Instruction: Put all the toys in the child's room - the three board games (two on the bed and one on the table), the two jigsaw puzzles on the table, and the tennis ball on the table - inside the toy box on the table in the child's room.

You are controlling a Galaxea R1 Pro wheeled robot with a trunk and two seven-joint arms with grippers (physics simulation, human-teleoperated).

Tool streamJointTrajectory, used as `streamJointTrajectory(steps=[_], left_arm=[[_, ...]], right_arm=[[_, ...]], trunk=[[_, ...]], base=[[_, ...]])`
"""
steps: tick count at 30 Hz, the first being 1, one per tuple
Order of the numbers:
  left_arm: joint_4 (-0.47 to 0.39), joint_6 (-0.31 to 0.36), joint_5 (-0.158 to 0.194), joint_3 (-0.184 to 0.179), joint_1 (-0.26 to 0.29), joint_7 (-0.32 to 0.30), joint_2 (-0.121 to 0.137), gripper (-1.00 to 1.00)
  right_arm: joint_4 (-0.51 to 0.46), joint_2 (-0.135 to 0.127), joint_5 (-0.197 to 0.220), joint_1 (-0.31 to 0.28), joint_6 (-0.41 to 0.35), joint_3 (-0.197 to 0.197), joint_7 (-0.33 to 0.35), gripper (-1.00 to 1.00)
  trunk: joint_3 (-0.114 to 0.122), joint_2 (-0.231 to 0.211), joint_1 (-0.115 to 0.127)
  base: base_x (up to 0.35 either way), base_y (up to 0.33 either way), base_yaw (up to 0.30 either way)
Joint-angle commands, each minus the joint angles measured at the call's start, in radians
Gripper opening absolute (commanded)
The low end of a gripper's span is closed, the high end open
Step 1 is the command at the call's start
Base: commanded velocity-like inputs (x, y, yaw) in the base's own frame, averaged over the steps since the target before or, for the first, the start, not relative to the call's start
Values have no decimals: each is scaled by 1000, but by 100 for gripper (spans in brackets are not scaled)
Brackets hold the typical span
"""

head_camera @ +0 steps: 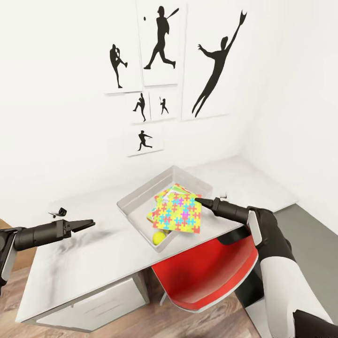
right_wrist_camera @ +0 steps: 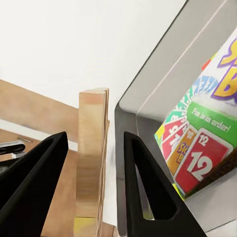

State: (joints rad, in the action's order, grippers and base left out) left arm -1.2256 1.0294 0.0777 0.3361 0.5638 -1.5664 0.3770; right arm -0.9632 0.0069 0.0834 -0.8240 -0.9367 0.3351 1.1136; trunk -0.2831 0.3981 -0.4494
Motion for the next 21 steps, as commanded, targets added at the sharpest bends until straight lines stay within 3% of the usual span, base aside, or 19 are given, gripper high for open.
streamJointTrajectory(steps=[1, 12, 21], left_arm=[[0, 11, -1, 0, 1, -4, 0, 100], [0, 9, -1, 1, 1, -4, 0, 100], [0, 8, -1, 1, 1, -4, 0, 100]], right_arm=[[0, 1, 1, -1, -6, 2, 2, -100], [-1, 1, 1, -1, -7, 2, 2, -100], [-2, 1, 1, -1, -6, 4, 2, -100]], trunk=[[-2, 2, -1], [-2, 2, -1], [3, 2, -1]], base=[[2, 2, 0], [16, 86, 0], [130, 41, 0]])
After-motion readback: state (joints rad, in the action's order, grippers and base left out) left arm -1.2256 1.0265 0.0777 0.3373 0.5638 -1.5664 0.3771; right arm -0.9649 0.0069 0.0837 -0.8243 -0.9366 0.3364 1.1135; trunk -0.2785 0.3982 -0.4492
